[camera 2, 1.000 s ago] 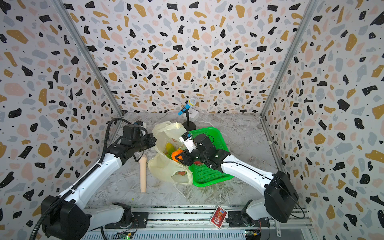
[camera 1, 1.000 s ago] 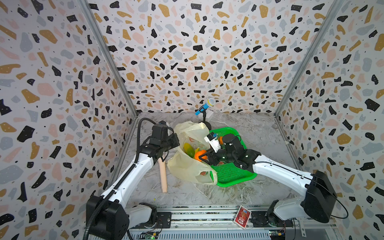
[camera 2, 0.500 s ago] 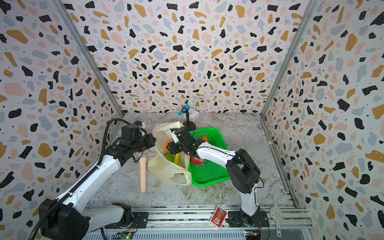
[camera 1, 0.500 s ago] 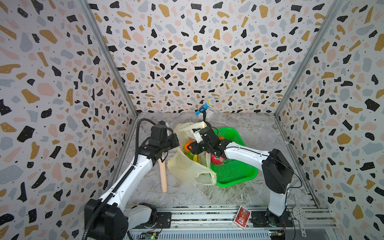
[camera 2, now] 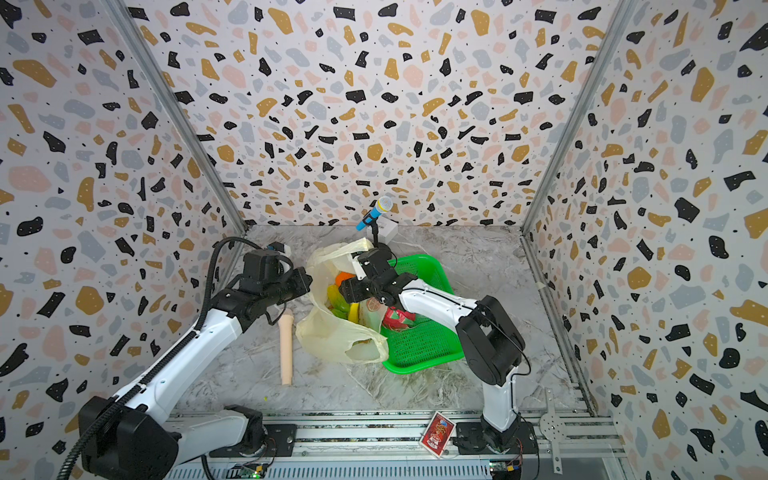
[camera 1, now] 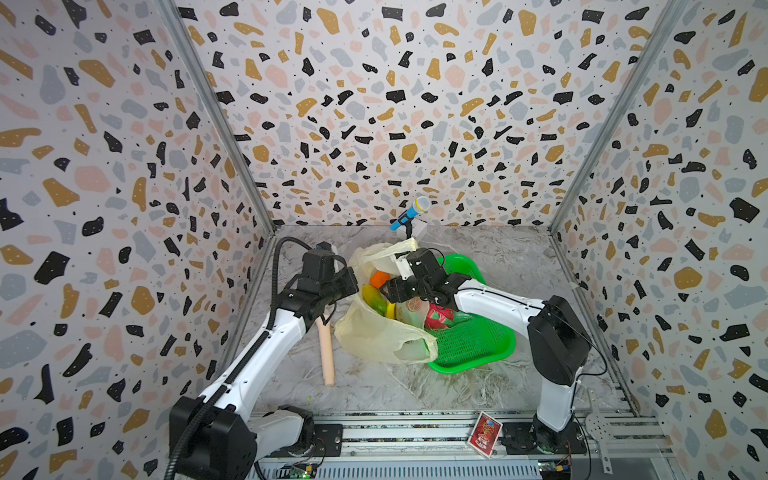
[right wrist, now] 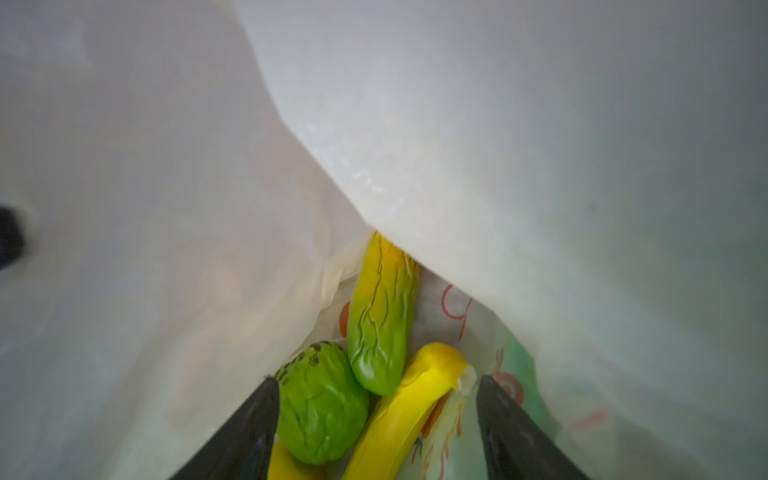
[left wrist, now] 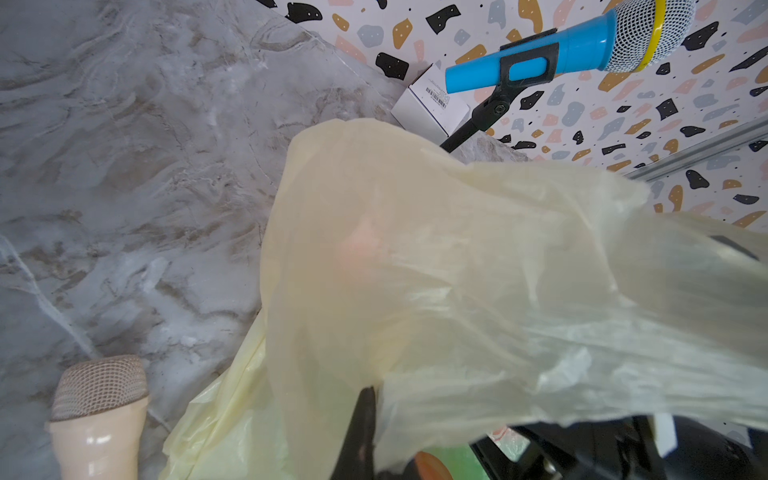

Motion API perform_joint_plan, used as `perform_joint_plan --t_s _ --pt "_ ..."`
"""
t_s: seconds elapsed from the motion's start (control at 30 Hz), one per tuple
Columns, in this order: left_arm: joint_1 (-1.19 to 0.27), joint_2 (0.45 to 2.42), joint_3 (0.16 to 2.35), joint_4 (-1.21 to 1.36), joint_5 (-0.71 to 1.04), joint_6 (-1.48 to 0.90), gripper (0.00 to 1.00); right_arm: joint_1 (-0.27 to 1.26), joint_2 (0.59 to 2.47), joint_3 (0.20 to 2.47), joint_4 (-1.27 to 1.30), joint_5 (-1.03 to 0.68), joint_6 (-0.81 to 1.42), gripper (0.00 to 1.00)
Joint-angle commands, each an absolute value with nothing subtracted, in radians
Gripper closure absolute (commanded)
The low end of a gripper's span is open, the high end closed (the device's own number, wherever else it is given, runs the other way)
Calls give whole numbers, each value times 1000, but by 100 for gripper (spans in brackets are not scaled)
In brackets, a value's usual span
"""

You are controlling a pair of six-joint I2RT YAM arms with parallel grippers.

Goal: Place the fruits into the plastic bag
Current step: 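Return the right gripper to the basket and grasp the stemmed orange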

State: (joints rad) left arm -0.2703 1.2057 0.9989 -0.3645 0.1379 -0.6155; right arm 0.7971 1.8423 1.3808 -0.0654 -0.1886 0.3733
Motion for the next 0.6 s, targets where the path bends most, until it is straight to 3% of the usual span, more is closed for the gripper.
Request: perform_joint_plan --t_s 0.0,0.27,0.57 --pt "-267 1210 991 -338 132 -619 100 805 1717 1314 10 -267 382 26" --pt "-268 1215 997 -342 117 -613 100 816 1449 1058 117 -257 395 26" --pt "-268 1224 1000 -345 106 -617 100 686 1227 841 113 17 581 27"
